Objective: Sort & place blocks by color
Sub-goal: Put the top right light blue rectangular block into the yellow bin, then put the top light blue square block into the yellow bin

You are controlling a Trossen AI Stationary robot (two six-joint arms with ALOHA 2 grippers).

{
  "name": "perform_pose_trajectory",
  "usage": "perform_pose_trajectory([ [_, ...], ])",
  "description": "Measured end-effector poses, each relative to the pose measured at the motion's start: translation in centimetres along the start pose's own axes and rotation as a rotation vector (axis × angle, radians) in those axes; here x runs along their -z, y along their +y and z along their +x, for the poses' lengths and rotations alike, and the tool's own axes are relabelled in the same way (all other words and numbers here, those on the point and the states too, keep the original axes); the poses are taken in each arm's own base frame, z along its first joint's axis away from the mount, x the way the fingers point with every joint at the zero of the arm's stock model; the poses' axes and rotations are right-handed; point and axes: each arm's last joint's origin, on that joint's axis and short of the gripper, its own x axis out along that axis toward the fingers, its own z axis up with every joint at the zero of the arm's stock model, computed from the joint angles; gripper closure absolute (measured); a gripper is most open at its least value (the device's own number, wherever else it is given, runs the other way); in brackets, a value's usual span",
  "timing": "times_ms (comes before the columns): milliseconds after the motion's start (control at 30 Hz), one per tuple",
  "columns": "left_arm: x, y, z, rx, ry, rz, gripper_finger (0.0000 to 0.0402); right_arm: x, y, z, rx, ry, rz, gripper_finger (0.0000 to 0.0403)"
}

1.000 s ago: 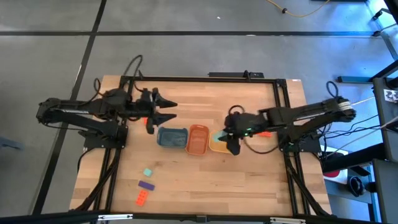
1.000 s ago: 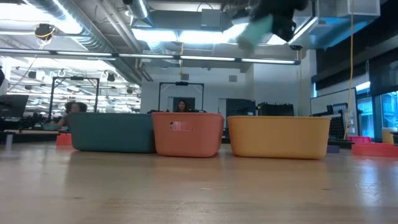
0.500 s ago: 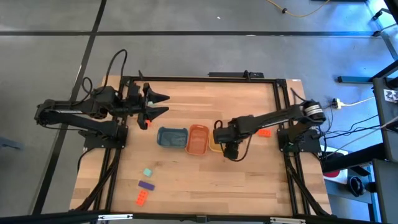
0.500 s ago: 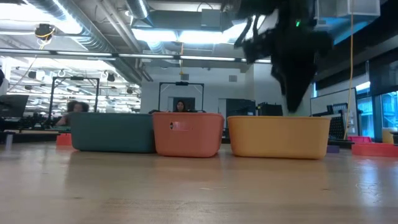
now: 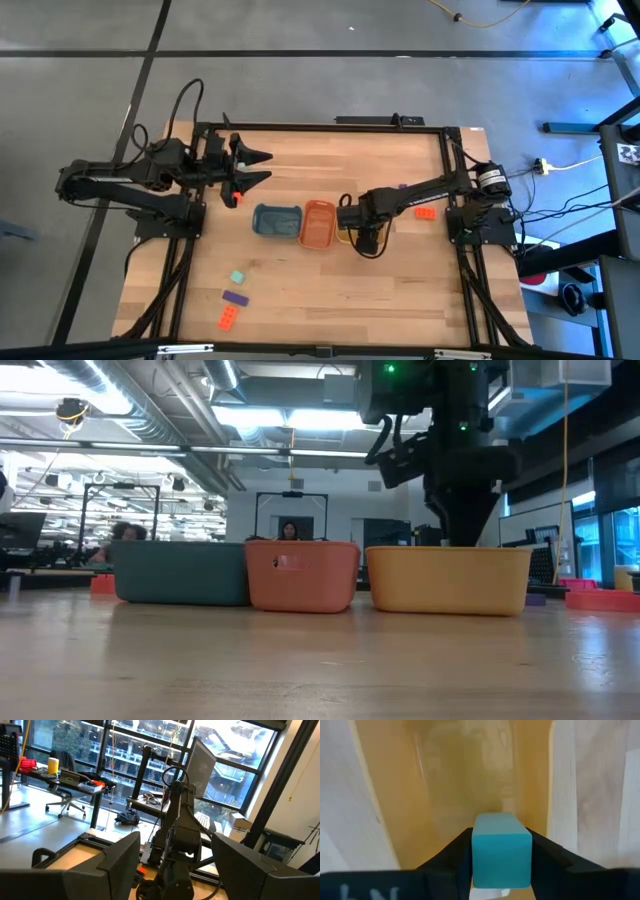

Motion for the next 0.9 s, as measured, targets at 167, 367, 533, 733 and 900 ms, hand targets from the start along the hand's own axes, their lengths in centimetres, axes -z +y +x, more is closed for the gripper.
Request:
perform_pose_trajectory([
  [167, 0.0, 0.0, 0.0, 0.0, 0.0, 0.0, 0.0164, 0.0, 0.0, 0.0, -0.001, 0.001, -0.005, 0.0216],
  [367, 0.0, 0.0, 0.0, -0.006, -0.002, 0.0, 0.0164, 0.0, 0.0, 0.0, -0.011, 0.005, -0.005, 0.0196],
  [533, 0.0, 0.1, 0.0, -0.02, -0.006, 0.0, 0.0164, 0.2, 0.0, -0.1, -0.005, 0.026, -0.007, 0.0171],
  [733, 0.0, 0.1, 0.0, -0.02, -0.006, 0.0, 0.0164, 0.1, -0.1, -1.6, -0.008, 0.042, -0.039, 0.0123],
  [900, 0.0, 0.1, 0.0, -0.021, -0.007, 0.0, 0.0164, 0.7, -0.5, -3.9, -0.043, 0.03, -0.085, 0.0093],
])
